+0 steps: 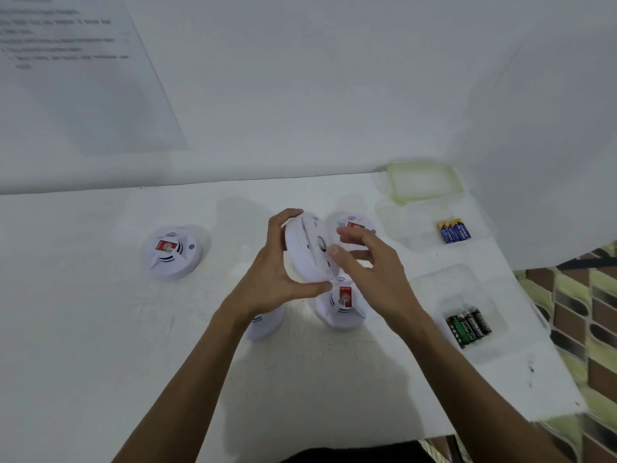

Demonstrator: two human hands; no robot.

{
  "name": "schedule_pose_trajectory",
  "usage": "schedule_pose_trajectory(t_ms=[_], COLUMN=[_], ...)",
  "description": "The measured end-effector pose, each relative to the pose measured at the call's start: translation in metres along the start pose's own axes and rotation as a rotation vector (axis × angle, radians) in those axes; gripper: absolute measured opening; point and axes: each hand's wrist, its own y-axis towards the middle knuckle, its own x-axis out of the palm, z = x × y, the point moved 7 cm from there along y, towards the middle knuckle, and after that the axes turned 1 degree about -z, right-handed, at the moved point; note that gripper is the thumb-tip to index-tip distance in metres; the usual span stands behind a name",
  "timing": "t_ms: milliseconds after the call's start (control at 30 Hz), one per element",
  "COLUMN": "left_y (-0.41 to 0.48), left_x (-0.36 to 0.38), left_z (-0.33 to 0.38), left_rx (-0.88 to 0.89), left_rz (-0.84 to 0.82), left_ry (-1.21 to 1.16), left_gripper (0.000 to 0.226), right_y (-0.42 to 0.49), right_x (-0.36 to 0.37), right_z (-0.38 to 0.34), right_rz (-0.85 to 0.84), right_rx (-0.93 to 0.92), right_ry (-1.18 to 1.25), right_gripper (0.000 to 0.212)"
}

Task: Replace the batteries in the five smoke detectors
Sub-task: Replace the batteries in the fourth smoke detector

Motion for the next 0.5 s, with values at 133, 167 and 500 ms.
schedule_pose_trajectory(t_ms=[133, 167, 500], left_y=[-0.006, -0.009, -0.006], left_x=[0.023, 0.027, 0.058], left_z=[0.014, 0.018, 0.015], left_rx=[-0.016, -0.02, -0.076], left_rz=[-0.02, -0.029, 0.146], left_ry=[-0.099, -0.125, -0.08], left_gripper=[0.104, 0.103, 0.075], right_y=[-0.019, -0.023, -0.043], right_x=[-0.01, -0.012, -0.033], right_z=[-0.003, -0.002, 0.011], right_rz=[-0.047, -0.035, 0.114], right_rx=[-0.019, -0.028, -0.12], right_ry=[0.038, 0.042, 0.038], right_gripper=[0.049, 0.056, 0.092])
